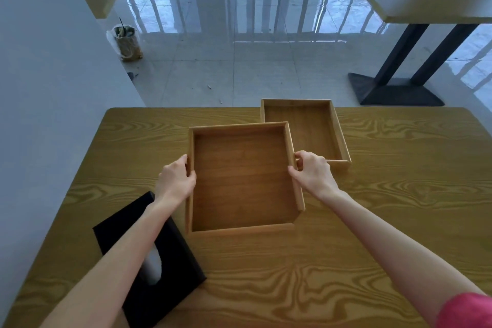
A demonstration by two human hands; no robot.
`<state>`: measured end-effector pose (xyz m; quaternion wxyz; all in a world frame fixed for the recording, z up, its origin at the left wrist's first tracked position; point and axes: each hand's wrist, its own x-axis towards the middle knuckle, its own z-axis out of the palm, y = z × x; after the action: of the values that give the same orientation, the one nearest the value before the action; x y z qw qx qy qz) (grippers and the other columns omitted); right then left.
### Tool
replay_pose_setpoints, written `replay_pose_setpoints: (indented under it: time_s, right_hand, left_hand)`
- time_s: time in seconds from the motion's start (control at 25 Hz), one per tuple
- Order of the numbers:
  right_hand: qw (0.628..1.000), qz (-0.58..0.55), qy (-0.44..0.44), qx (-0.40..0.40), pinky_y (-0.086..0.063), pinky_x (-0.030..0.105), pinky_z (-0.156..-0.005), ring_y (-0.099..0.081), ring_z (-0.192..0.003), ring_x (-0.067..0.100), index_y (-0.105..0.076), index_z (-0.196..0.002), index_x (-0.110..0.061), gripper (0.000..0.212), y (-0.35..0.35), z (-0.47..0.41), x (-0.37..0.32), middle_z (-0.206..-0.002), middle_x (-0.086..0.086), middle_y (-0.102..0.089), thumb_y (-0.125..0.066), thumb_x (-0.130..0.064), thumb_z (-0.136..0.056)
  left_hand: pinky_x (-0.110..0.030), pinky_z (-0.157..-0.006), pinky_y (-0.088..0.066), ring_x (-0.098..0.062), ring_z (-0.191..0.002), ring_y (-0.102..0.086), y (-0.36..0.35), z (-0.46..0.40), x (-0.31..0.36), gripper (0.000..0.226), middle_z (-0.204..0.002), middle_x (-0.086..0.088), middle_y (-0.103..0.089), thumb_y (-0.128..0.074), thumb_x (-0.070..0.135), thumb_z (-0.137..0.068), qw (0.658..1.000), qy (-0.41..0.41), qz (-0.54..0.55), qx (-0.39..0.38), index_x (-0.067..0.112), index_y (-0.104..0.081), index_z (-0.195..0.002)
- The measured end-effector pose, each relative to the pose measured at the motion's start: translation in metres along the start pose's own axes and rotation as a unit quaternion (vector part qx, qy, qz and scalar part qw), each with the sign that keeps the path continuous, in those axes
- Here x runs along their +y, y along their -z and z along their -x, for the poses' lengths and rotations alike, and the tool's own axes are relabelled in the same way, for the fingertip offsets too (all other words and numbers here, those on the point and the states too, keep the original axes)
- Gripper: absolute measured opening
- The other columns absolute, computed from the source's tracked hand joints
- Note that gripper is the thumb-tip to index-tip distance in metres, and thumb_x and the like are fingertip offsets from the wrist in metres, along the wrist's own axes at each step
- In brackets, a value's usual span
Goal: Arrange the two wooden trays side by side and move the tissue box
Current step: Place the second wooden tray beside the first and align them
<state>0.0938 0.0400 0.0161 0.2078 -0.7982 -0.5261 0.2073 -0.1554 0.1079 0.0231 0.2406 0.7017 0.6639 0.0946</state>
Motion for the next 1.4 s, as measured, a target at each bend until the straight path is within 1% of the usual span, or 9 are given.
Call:
replay_pose_setpoints:
  time_s: [0.24,0.4,0.52,0.64,0.76,1.04,1.2,1.28,1.4]
  right_hand:
    - [1.0,0.011,0.014,-0.023,-0.054,0.045,-0.084,-0.063,-0.095,0.033,-0.059,-0.111,-0.002,0.032,-0.02,-0.07,-0.038,-0.104,0.017,-0.066,-0.06,-0.02,-0.085]
    - [0.998,0.045,0.016,-0.037,-0.048,0.033,-0.067,-0.062,-0.087,0.029,-0.06,-0.109,-0.002,0.03,-0.035,-0.111,-0.053,-0.101,0.014,-0.062,-0.058,-0.022,-0.087]
    - [0.996,0.08,0.021,-0.043,-0.043,0.03,-0.062,-0.059,-0.08,0.026,-0.06,-0.109,-0.002,0.031,-0.046,-0.135,-0.057,-0.101,0.014,-0.06,-0.058,-0.024,-0.088]
    - [0.992,0.115,0.024,-0.048,-0.048,0.034,-0.069,-0.058,-0.097,0.03,-0.055,-0.116,-0.001,0.036,-0.058,-0.15,-0.057,-0.11,0.015,-0.057,-0.056,-0.025,-0.089]
    - [0.987,0.149,0.017,-0.053,-0.052,0.035,-0.073,-0.052,-0.107,0.029,-0.056,-0.114,-0.001,0.034,-0.067,-0.162,-0.052,-0.12,0.016,-0.05,-0.056,-0.025,-0.089]
    - [0.984,0.171,0.028,-0.042,-0.054,0.034,-0.075,-0.047,-0.114,0.028,-0.052,-0.116,-0.001,0.034,-0.083,-0.179,-0.044,-0.128,0.015,-0.041,-0.056,-0.022,-0.089]
    - [0.987,0.154,0.029,-0.038,-0.054,0.036,-0.078,-0.049,-0.116,0.029,-0.048,-0.124,-0.004,0.04,-0.086,-0.177,-0.039,-0.132,0.015,-0.039,-0.054,-0.026,-0.091]
    - [0.99,0.127,0.032,-0.043,-0.054,0.038,-0.081,-0.051,-0.116,0.03,-0.042,-0.132,-0.005,0.045,-0.08,-0.171,-0.033,-0.133,0.016,-0.042,-0.049,-0.028,-0.093]
    - [0.991,0.104,0.054,-0.062,-0.049,0.042,-0.093,-0.052,-0.118,0.031,-0.039,-0.135,-0.007,0.049,-0.068,-0.151,-0.013,-0.136,0.016,-0.045,-0.048,-0.029,-0.093]
  left_hand:
    - [-0.042,-0.089,-0.051,-0.034,-0.115,-0.058,0.03,-0.075,-0.016,0.048,-0.129,-0.017,-0.059,-0.052,0.015,-0.091,1.0,0.007,-0.017,0.014,0.007,-0.04,-0.137]
    - [-0.041,-0.085,-0.052,-0.033,-0.113,-0.058,0.033,-0.121,-0.02,0.047,-0.127,-0.015,-0.061,-0.051,0.017,-0.092,0.999,0.017,-0.032,0.006,0.009,-0.041,-0.137]
    - [-0.041,-0.086,-0.051,-0.033,-0.113,-0.058,0.028,-0.15,-0.025,0.045,-0.126,-0.015,-0.062,-0.052,0.017,-0.091,0.999,0.02,-0.034,-0.005,0.008,-0.044,-0.135]
    - [-0.041,-0.085,-0.052,-0.032,-0.112,-0.059,0.022,-0.172,-0.028,0.045,-0.125,-0.014,-0.063,-0.051,0.018,-0.091,0.999,0.021,-0.037,-0.01,0.01,-0.044,-0.135]
    - [-0.039,-0.079,-0.051,-0.033,-0.109,-0.06,0.01,-0.185,-0.03,0.041,-0.121,-0.014,-0.064,-0.05,0.019,-0.092,0.999,0.017,-0.046,-0.023,0.009,-0.047,-0.132]
    - [-0.041,-0.084,-0.052,-0.034,-0.113,-0.058,-0.014,-0.201,-0.036,0.043,-0.125,-0.014,-0.062,-0.049,0.02,-0.093,0.998,0.039,-0.046,-0.027,0.011,-0.045,-0.134]
    - [-0.044,-0.093,-0.048,-0.033,-0.122,-0.052,-0.018,-0.2,-0.04,0.051,-0.135,-0.015,-0.054,-0.049,0.022,-0.093,0.997,0.049,-0.036,-0.052,0.012,-0.033,-0.141]
    - [-0.044,-0.101,-0.044,-0.032,-0.131,-0.042,-0.02,-0.193,-0.036,0.056,-0.144,-0.015,-0.043,-0.049,0.022,-0.093,0.997,0.012,-0.058,-0.04,0.009,-0.028,-0.143]
    - [-0.042,-0.113,-0.03,-0.026,-0.139,-0.03,-0.029,-0.165,-0.016,0.058,-0.151,-0.011,-0.032,-0.049,0.029,-0.092,0.991,-0.106,-0.064,-0.043,0.012,-0.027,-0.143]
